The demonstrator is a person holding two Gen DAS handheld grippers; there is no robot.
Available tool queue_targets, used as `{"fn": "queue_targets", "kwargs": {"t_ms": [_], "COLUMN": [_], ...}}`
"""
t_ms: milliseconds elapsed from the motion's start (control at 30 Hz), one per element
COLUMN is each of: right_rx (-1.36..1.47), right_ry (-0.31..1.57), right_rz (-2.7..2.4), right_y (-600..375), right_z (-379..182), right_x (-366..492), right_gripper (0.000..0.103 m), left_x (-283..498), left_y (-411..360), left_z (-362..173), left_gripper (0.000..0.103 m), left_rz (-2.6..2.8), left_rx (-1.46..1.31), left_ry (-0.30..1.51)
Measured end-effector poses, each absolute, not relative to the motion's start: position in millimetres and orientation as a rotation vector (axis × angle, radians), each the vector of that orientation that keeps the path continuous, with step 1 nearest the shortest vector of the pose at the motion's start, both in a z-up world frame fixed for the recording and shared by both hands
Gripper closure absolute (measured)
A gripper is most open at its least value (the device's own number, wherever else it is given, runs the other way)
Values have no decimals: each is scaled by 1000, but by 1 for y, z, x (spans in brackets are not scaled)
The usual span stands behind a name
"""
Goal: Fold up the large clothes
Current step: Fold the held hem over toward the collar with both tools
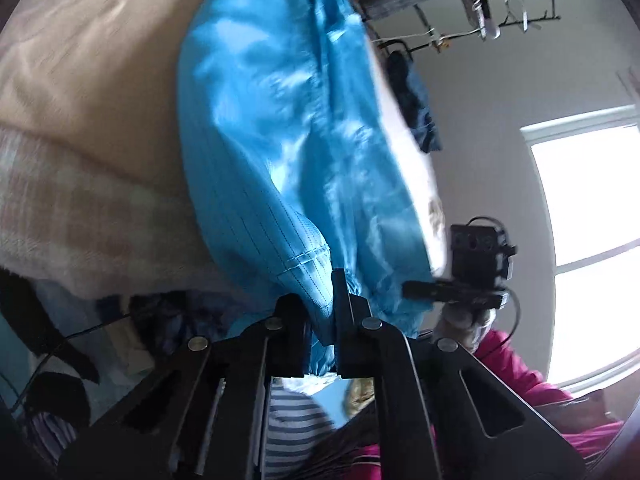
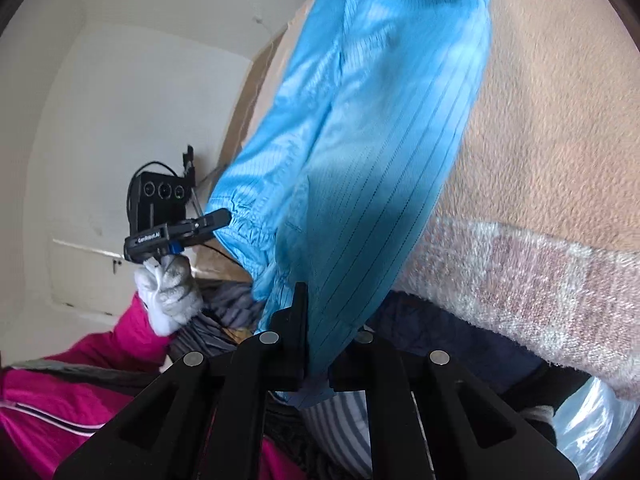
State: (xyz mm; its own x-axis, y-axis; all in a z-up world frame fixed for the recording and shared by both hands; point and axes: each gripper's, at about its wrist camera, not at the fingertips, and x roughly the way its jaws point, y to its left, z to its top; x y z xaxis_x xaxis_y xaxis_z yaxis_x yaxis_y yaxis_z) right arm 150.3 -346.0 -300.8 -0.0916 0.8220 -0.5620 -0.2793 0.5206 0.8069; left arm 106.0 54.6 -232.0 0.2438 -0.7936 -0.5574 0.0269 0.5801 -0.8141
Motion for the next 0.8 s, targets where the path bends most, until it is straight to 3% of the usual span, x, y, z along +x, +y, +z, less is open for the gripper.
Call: {"fn": "queue_targets", "kwargs": {"t_ms": [467,800], "right_rx": [551,608], "right_ry": [1208,1198], "right_rz": [830,669], "right_y": [-353,-337], "right_z": [-248,-258], "right_x": [230,315], "right_gripper": [98,98], "left_x": [203,295], "left_y": [52,65], "left_z": [-172,-194], "left_gripper": [98,98], "left_rz": [-641,-521], "left_rx": [-810,-814], "left_ry": [1091,1095]}}
